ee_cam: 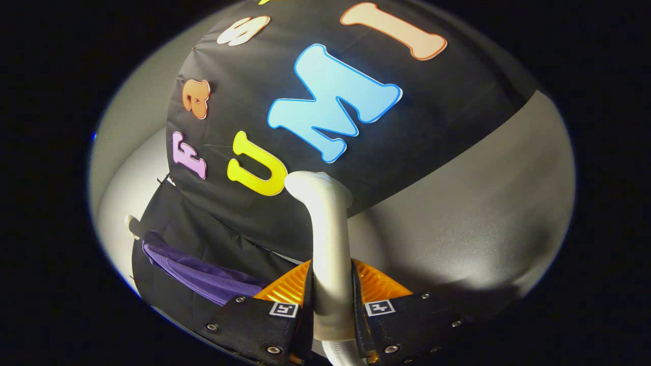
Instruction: Iron the clothes twice with a garment steamer, once on the left side and once on the right side.
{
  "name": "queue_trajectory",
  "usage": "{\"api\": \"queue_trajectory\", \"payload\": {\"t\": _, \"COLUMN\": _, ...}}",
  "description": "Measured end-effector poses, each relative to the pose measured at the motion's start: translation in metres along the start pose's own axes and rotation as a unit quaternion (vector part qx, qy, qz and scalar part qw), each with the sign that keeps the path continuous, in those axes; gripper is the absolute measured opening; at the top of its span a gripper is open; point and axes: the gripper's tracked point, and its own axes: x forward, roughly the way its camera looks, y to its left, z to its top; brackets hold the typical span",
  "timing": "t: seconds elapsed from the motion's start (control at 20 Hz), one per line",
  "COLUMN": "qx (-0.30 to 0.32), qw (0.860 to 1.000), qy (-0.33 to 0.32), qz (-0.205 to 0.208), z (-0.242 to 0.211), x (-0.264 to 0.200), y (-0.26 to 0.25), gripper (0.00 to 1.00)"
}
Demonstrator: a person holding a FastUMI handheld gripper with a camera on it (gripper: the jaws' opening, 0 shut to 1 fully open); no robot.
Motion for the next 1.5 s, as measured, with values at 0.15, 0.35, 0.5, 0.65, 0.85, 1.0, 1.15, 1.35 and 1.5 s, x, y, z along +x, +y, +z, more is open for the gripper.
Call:
{"api": "queue_trajectory", "payload": {"t": 0.15, "qx": -0.041, "qw": 0.999, "qy": -0.032, "qz": -0.001, "z": -0.017, "x": -0.027, "y": 0.015, "gripper": 0.33}}
{"api": "queue_trajectory", "payload": {"t": 0.35, "qx": -0.08, "qw": 0.992, "qy": -0.097, "qz": 0.003, "z": -0.04, "x": -0.067, "y": 0.049, "gripper": 0.33}}
{"api": "queue_trajectory", "payload": {"t": 0.5, "qx": -0.106, "qw": 0.985, "qy": -0.136, "qz": -0.014, "z": -0.07, "x": -0.102, "y": 0.067, "gripper": 0.33}}
{"api": "queue_trajectory", "payload": {"t": 0.65, "qx": -0.125, "qw": 0.975, "qy": -0.18, "qz": -0.024, "z": -0.105, "x": -0.139, "y": 0.088, "gripper": 0.33}}
{"api": "queue_trajectory", "payload": {"t": 0.85, "qx": -0.176, "qw": 0.963, "qy": -0.198, "qz": -0.051, "z": -0.158, "x": -0.162, "y": 0.105, "gripper": 0.33}}
{"api": "queue_trajectory", "payload": {"t": 1.0, "qx": -0.206, "qw": 0.952, "qy": -0.222, "qz": -0.054, "z": -0.188, "x": -0.173, "y": 0.129, "gripper": 0.33}}
{"api": "queue_trajectory", "payload": {"t": 1.15, "qx": -0.235, "qw": 0.937, "qy": -0.252, "qz": -0.052, "z": -0.209, "x": -0.18, "y": 0.156, "gripper": 0.33}}
{"api": "queue_trajectory", "payload": {"t": 1.35, "qx": -0.267, "qw": 0.924, "qy": -0.27, "qz": -0.039, "z": -0.235, "x": -0.176, "y": 0.199, "gripper": 0.33}}
{"api": "queue_trajectory", "payload": {"t": 1.5, "qx": -0.278, "qw": 0.914, "qy": -0.296, "qz": -0.021, "z": -0.243, "x": -0.173, "y": 0.231, "gripper": 0.33}}
